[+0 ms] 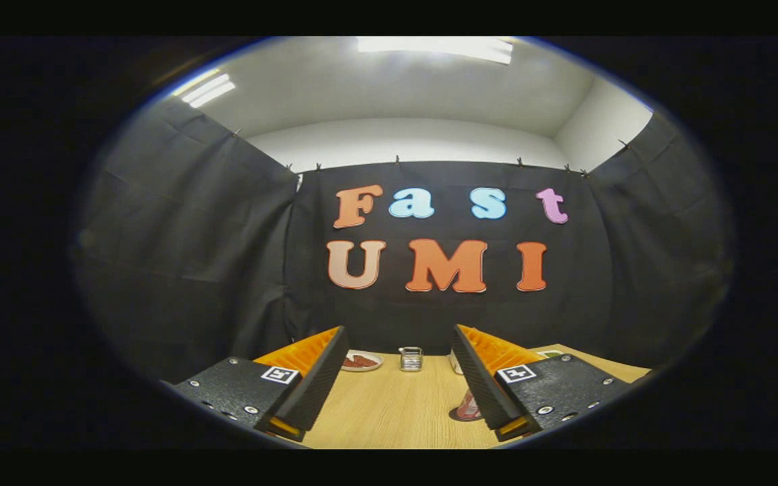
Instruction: Take the bottle from table, then pour the juice into the cup, finally place the bottle on the coaster
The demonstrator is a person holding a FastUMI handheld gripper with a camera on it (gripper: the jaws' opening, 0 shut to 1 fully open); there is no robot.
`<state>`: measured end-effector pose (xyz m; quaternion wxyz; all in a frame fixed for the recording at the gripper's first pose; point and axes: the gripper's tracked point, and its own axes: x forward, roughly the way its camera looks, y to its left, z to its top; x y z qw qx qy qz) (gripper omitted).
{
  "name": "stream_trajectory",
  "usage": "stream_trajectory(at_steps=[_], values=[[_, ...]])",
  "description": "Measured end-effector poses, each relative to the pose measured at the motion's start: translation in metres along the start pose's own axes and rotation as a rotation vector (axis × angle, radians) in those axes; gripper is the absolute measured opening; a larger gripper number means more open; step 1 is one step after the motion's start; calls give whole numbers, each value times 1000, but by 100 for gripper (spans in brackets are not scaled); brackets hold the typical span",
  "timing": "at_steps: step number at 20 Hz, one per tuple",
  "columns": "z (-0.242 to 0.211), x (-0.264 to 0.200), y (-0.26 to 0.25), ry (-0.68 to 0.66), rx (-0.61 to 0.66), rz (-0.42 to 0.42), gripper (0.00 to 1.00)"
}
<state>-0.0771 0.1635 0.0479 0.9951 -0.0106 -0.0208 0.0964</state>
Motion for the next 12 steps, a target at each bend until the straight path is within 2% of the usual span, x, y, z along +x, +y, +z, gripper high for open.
stream_trajectory(at_steps=[12], values=[[-5,2,6,25,-16,22,91]])
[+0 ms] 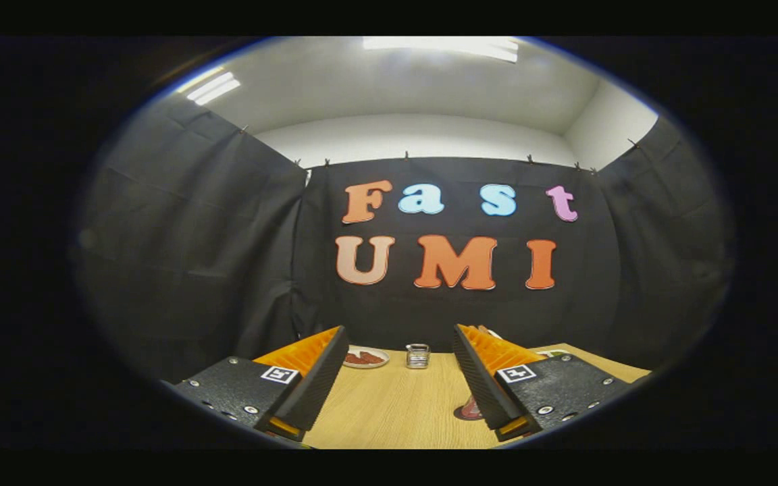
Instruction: Take the bottle from table, then pour the juice into the cup, finally place the bottle on the coaster
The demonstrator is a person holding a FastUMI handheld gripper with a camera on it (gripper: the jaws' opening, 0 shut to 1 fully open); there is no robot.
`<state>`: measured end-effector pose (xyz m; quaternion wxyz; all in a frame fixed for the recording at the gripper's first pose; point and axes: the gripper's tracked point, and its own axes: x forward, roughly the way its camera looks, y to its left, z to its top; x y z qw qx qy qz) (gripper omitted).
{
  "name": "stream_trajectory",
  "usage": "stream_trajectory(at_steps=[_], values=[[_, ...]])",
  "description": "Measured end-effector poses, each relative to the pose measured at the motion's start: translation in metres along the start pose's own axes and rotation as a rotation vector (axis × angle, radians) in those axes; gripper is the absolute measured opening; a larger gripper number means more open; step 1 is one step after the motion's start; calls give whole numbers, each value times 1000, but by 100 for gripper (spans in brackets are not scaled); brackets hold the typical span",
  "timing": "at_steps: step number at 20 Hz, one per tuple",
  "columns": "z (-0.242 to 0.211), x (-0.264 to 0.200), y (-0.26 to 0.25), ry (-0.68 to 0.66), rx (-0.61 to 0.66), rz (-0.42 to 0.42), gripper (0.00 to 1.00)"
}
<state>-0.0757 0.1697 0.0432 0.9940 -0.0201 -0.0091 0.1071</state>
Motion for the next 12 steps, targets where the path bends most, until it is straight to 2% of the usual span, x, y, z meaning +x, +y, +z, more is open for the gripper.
stream_trajectory(at_steps=[12], values=[[-8,-1,-12,14,-2,-30,91]])
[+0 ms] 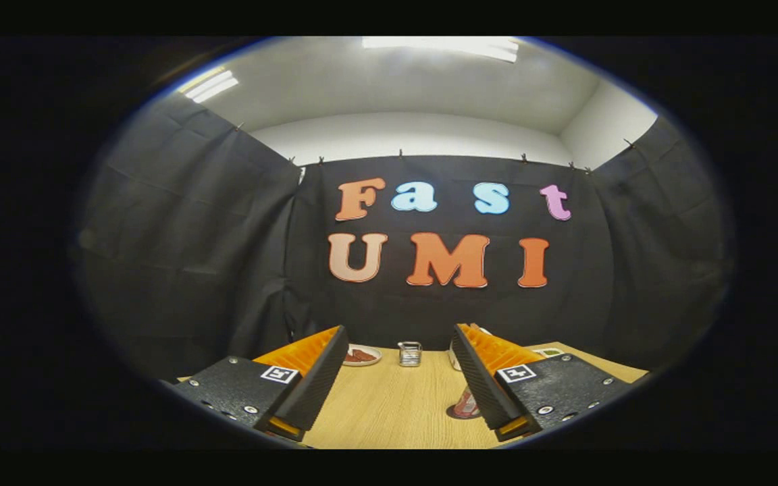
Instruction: Take the bottle from table, then pour the juice into the cup, finally place the bottle on the coaster
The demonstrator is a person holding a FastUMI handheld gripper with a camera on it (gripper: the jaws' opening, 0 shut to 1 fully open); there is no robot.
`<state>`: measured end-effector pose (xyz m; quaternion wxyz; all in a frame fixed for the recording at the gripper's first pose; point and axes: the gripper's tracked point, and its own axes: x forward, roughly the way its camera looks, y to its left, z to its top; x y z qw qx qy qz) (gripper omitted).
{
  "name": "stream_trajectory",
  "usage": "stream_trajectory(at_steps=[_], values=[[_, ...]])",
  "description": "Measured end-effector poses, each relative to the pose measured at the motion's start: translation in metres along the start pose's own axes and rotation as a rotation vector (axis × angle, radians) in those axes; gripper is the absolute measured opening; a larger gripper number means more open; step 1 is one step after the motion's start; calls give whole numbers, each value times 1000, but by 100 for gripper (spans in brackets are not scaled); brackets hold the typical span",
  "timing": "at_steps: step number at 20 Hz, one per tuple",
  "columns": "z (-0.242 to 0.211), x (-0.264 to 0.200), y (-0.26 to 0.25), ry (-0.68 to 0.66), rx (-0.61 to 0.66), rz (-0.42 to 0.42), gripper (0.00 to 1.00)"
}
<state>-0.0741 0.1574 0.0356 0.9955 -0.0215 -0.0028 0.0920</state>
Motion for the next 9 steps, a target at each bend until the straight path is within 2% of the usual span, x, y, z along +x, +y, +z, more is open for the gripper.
stream_trajectory(at_steps=[9], values=[[-3,0,0,-13,14,5,92]])
